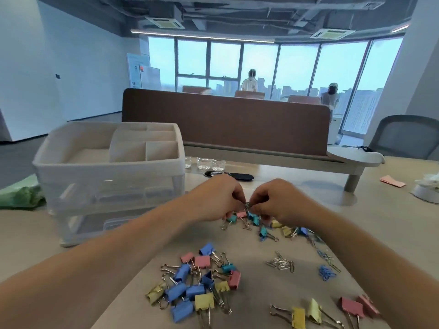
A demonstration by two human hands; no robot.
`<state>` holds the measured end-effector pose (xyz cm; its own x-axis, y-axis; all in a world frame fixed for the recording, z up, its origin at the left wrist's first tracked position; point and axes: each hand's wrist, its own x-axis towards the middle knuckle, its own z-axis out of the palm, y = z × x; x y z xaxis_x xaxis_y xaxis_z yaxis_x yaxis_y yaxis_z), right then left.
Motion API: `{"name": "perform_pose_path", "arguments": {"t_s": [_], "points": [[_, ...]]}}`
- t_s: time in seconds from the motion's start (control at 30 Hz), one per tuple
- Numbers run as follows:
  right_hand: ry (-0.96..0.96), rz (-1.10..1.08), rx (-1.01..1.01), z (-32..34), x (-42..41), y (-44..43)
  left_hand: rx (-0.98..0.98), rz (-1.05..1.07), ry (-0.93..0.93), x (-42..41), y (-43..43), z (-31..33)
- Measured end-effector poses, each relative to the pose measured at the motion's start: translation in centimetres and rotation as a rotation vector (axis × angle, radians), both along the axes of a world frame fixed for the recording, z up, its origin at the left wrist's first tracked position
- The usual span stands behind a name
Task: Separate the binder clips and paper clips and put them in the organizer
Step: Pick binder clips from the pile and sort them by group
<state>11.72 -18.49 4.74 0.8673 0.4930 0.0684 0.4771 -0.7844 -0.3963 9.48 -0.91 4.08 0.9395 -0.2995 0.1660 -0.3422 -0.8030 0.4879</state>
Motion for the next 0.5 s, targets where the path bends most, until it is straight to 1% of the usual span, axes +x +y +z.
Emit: {"name": "perform_pose_path", "arguments": {"t_s": [0.1,0.23,0.4,0.5], "points": [[-0.044,0.073,-0.004,3.6,0.6,3.3,0.026,0.048,-0.055,-0.1,3.4,3.6],[-0.049,0.148,0.057,7.6,1.8,8.3,0.04,0.13,-0.095,-0.2,7.9,7.6],[-0.015,0.172,0.167,10.1,4.1,14.3,0.065,0.258,-0.105,1.1,13.3,10.6],[-0.045,0.153,0.146,10.6,5.2,17.5,0.018,0.315,-0.077,1.6,15.4,11.3]]}}
